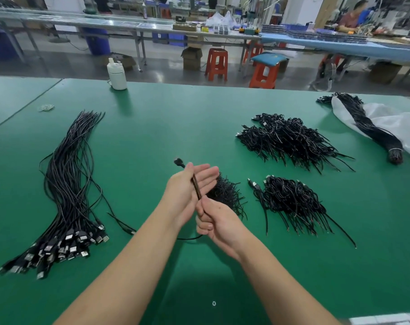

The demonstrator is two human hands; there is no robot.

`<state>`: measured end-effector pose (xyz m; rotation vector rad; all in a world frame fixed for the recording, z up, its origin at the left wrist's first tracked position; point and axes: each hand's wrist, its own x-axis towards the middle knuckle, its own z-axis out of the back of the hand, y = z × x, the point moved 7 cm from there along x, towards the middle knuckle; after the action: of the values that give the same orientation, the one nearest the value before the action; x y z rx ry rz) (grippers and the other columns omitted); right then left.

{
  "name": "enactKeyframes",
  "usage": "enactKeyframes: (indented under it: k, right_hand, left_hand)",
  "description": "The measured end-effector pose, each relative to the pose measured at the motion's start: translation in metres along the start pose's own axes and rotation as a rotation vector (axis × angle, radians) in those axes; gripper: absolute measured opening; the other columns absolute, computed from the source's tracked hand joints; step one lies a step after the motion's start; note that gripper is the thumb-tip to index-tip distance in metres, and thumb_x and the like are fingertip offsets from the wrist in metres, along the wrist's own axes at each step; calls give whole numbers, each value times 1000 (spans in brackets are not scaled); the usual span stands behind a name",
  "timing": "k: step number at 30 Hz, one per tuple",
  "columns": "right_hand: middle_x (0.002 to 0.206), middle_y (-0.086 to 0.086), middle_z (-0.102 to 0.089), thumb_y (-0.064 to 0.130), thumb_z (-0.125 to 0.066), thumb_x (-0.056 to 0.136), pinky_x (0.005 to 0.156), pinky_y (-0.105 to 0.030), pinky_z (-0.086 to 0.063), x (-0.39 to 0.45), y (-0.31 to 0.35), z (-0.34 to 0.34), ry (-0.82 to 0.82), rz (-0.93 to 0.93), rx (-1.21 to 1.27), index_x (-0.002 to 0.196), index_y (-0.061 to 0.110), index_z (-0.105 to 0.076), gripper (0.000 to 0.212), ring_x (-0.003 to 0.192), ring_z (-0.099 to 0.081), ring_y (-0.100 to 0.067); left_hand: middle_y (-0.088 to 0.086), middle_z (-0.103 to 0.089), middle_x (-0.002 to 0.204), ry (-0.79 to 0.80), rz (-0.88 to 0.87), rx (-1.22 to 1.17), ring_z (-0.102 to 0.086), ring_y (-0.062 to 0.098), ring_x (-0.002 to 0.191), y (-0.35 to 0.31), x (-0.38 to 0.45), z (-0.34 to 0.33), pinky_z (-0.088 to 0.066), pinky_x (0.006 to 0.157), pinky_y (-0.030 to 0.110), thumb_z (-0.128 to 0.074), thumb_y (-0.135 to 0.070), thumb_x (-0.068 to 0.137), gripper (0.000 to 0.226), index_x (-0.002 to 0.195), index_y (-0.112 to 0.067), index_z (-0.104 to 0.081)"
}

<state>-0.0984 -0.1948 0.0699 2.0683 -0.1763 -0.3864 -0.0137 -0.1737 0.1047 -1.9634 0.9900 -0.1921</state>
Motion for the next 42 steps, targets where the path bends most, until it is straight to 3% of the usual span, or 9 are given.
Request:
enactKeyframes:
  k: [4, 11, 16, 20, 24, 27, 33, 37, 42]
  right_hand:
    - [55, 5, -21, 32, -46, 98, 51, -23, -23, -2, -4, 1, 10, -55, 145, 65, 18, -47, 36, 49, -20, -10]
    - [58, -11, -37, 35, -50, 95, 53, -26, -24, -2, -4, 13, -8, -116, 143, 69, -1, -56, 45, 53, -30, -23]
    - [54, 5, -21, 34, -43, 99, 52, -26, -14, -5, 6, 26, -31, -64, 176, 62, 18, -44, 40, 47, -18, -9]
    - [57, 4, -20, 32, -39, 105, 52, -26, -14, -4, -1, 5, 33, -36, -83, 63, 20, -43, 44, 53, -13, -13]
    - [57, 4, -19, 33, -38, 106, 54, -29, -12, -1, -8, -3, 46, -42, -129, 66, 19, -40, 42, 56, -11, -14]
    - [56, 5, -19, 33, -42, 103, 53, -28, -11, 0, -8, 10, 16, -82, -21, 63, 19, -41, 42, 52, -14, -12]
    - [52, 7, -21, 35, -47, 96, 47, -23, -12, -3, 14, 49, -84, -101, 312, 64, 16, -47, 37, 49, -11, -9]
    - [54, 6, -22, 30, -42, 103, 45, -22, -16, -2, 30, 43, -55, -40, 192, 73, 13, -50, 35, 45, -18, -8]
    - [55, 6, -24, 21, -38, 107, 47, -21, -21, -12, 33, 20, 12, 41, -167, 76, 15, -51, 34, 49, -18, -10]
  left_hand:
    - [7, -72, 70, 65, 0, -7, -67, 13, 52, -23, -6, -7, -44, 38, 17, -34, -26, 107, 37, 98, -1, -60]
    - [22, -74, 91, 864, 374, 827, -70, 23, 55, -13, -61, -9, -51, 43, 22, -39, -27, 104, 43, 106, 9, -63]
    - [19, -73, 97, 302, 174, 1287, -74, 31, 79, -10, -37, 19, -61, 72, 40, -36, -22, 107, 37, 101, 5, -59]
    - [15, -68, 111, -108, -264, 592, -73, 17, 88, -28, -24, 12, -60, 83, 31, -37, -16, 107, 23, 101, -9, -59]
    - [16, -75, 96, -68, -135, 71, -72, 17, 70, -17, -15, 1, -57, 58, 22, -32, -22, 108, 35, 110, 4, -56]
    - [4, -70, 71, 76, -86, 38, -36, 3, 34, -26, -16, -5, -26, 36, 15, -36, -21, 106, 34, 104, 4, -58]
    - [7, -73, 69, 758, 163, 797, -33, 7, 33, -21, -50, -2, -26, 42, 20, -40, -22, 105, 39, 104, 5, -67]
    - [13, -76, 91, 434, 172, 1102, -59, 15, 44, -1, -34, 9, -44, 43, 22, -36, -19, 107, 36, 108, 7, -61]
    - [14, -71, 85, 38, -92, 688, -70, 13, 66, 1, -20, 6, -58, 65, 23, -35, -15, 107, 33, 104, 7, -60]
